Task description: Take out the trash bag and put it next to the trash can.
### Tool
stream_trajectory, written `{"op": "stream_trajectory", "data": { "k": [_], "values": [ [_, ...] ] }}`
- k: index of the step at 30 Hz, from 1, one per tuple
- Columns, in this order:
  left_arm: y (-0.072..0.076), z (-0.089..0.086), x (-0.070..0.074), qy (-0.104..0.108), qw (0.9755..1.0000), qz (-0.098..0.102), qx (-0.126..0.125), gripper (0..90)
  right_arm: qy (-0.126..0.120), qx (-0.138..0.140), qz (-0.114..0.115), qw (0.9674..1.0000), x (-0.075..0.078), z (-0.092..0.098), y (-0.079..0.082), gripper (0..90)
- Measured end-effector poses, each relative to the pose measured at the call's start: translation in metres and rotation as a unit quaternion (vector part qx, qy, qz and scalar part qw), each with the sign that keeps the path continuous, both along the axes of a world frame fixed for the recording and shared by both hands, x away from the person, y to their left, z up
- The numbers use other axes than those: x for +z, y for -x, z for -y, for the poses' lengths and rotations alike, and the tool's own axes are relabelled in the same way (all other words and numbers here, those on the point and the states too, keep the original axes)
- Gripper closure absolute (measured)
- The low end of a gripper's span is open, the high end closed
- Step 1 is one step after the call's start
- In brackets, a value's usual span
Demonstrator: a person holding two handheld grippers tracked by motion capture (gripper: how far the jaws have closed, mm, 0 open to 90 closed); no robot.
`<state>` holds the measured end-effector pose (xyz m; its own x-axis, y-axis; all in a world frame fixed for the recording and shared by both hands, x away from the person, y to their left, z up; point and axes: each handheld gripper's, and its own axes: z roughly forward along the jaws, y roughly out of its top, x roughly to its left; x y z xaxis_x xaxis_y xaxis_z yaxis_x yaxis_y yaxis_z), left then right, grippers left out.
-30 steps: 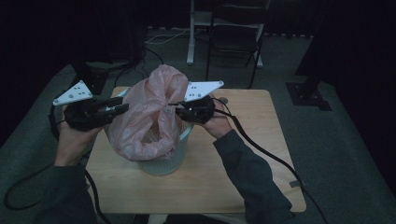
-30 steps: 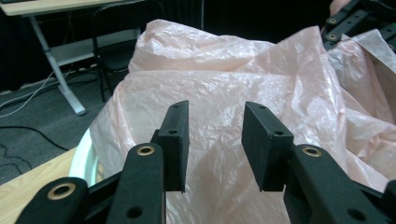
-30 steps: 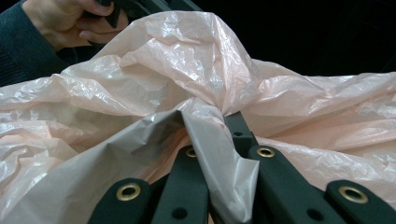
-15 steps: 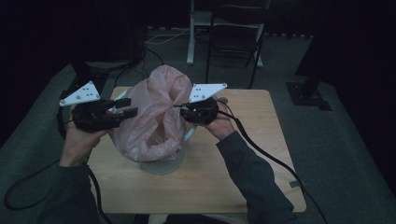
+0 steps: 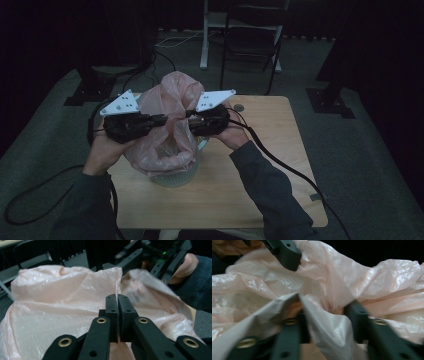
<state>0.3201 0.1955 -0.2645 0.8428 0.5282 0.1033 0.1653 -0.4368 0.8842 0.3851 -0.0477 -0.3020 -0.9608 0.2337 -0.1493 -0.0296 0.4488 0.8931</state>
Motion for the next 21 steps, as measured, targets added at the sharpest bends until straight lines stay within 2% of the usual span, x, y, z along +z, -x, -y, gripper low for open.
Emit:
{"op": "stream_trajectory", "data": {
  "k": [3,5,6,9,10,11,12,13,16,21],
  "values": [
    [0.000,0.007,0.001,-0.001,0.9999,-0.003,-0.014,88.4,0.004,-0.002,0.000,1.0000,0.001,-0.004,0.000,45.7],
    [0.000,0.011,0.001,0.004,0.9996,-0.005,-0.028,88.5,0.011,-0.002,0.003,0.9999,0.002,-0.009,0.000,45.8],
    [0.000,0.013,0.002,0.006,0.9994,-0.005,-0.034,88.5,0.015,0.002,0.004,0.9999,0.003,-0.011,0.001,49.1],
    [0.000,0.015,0.003,0.010,0.9990,-0.005,-0.043,88.5,0.033,0.012,0.010,0.9993,0.003,-0.017,0.003,74.3],
    [0.000,0.015,0.003,0.010,0.9990,-0.005,-0.043,88.4,0.033,0.012,0.010,0.9993,0.003,-0.017,0.003,74.3],
    [0.000,0.013,0.004,0.014,0.9990,-0.005,-0.042,88.4,0.037,0.009,0.011,0.9992,0.002,-0.018,0.004,82.7],
    [0.001,0.012,0.004,0.017,0.9991,-0.005,-0.039,87.2,0.036,0.012,0.006,0.9993,0.001,-0.017,0.003,87.3],
    [0.002,0.009,0.005,0.020,0.9992,-0.003,-0.034,84.9,0.033,0.012,0.004,0.9994,0.001,-0.016,0.003,87.9],
    [0.002,-0.003,0.007,0.037,0.9992,0.002,-0.013,75.0,0.027,0.012,0.002,0.9996,0.002,-0.012,0.003,88.5],
    [0.003,-0.028,0.009,0.065,0.9978,-0.004,0.015,66.9,0.014,0.015,0.006,0.9998,0.008,-0.004,0.007,88.4]
  ]
}}
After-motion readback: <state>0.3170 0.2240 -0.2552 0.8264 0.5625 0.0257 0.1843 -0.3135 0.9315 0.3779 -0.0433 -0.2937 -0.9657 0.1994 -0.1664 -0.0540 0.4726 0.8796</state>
